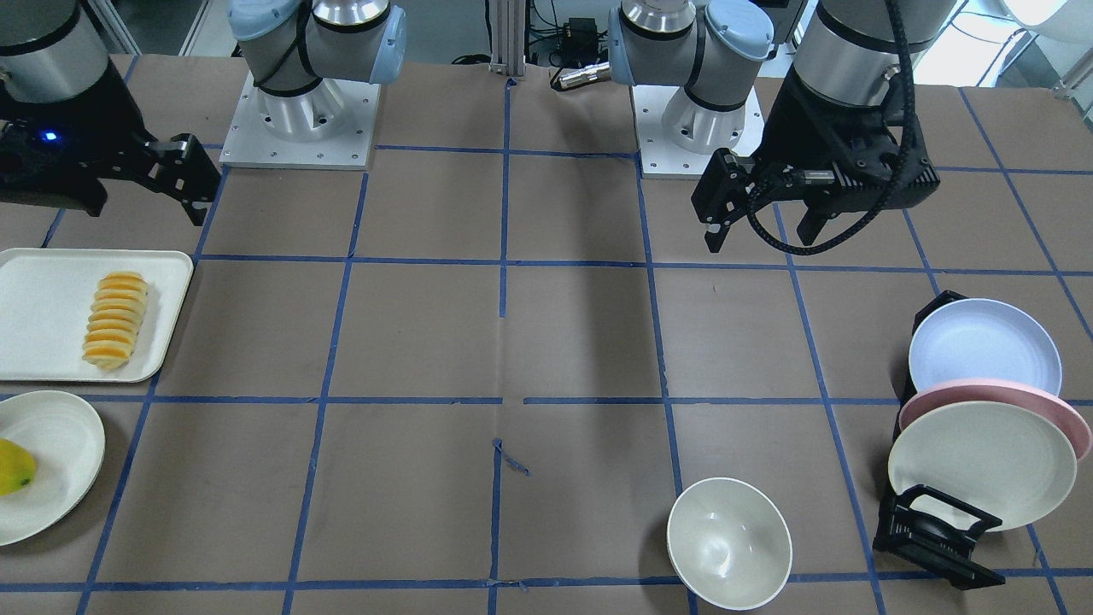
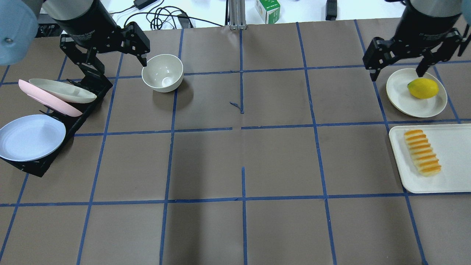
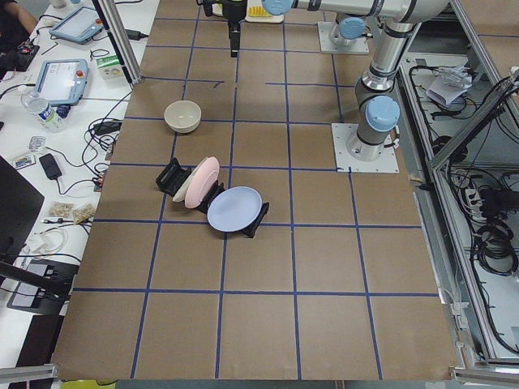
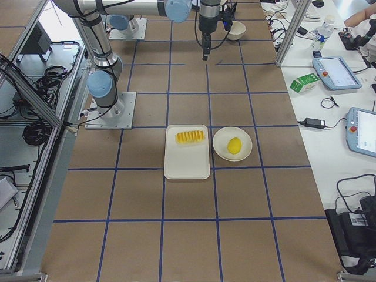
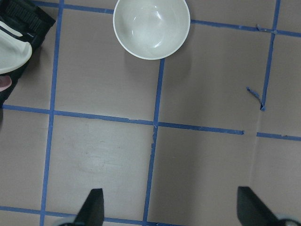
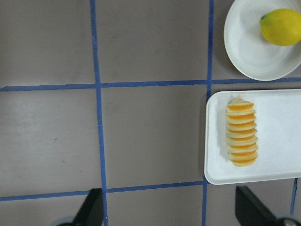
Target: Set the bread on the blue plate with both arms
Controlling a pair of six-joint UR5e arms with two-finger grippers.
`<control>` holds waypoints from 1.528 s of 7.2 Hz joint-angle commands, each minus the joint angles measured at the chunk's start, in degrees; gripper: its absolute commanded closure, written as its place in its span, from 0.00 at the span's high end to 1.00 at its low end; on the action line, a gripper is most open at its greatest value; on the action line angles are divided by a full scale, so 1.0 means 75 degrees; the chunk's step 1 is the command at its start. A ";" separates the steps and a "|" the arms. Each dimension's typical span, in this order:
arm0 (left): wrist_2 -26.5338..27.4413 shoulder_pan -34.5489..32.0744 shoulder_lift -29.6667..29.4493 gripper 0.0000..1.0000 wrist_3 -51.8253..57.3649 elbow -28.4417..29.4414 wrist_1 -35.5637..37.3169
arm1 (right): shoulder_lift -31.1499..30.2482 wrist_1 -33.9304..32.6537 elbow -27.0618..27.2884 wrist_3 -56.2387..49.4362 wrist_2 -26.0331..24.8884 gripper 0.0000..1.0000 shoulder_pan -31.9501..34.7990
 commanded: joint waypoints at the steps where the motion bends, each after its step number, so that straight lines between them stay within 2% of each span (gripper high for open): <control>1: 0.0012 0.0302 0.0015 1.00 -0.0011 0.0110 0.0012 | -0.0129 -0.0382 0.0485 -0.1522 -0.0004 1.00 -0.1164; 2: -0.0012 0.1012 0.0143 1.00 0.0000 0.0099 0.0000 | -0.0094 -0.0419 0.1103 -0.2005 0.0009 1.00 -0.1878; 3: 0.0011 0.1623 0.0237 1.00 0.0000 0.0157 -0.0023 | -0.0082 -0.1534 0.2222 -0.2996 -0.0038 1.00 -0.2778; 4: 0.0429 0.2279 0.0296 1.00 -0.0011 0.0112 -0.0093 | -0.0047 -0.3099 0.3324 -0.4341 0.0008 1.00 -0.3634; 5: 0.0712 0.3109 0.0238 1.00 -0.0012 -0.0017 -0.0094 | 0.0278 -0.4507 0.4171 -0.4621 -0.0003 1.00 -0.3956; 6: 0.0726 0.4103 0.0052 1.00 0.0058 -0.0029 -0.0140 | 0.0711 -0.5635 0.4457 -0.5227 0.0020 1.00 -0.3994; 7: 0.0738 0.5041 -0.0217 1.00 0.0859 -0.0273 -0.0036 | 0.1040 -0.5774 0.4542 -0.5326 0.0218 1.00 -0.4006; 8: 0.0645 0.5724 -0.0567 1.00 0.1436 -0.0600 0.0545 | 0.1310 -0.5926 0.4763 -0.5431 0.0660 1.00 -0.4006; 9: 0.0563 0.5951 -0.1035 1.00 0.1523 -0.0801 0.1920 | 0.1591 -0.6357 0.4707 -0.5629 0.0630 1.00 -0.3995; 10: 0.0528 0.6046 -0.1596 1.00 0.1535 -0.0931 0.2293 | 0.1617 -0.6326 0.4753 -0.5573 0.0653 1.00 -0.3995; 11: 0.0516 0.6186 -0.2008 1.00 0.1524 -0.0978 0.2320 | 0.1618 -0.6326 0.4730 -0.5608 0.0723 0.89 -0.3995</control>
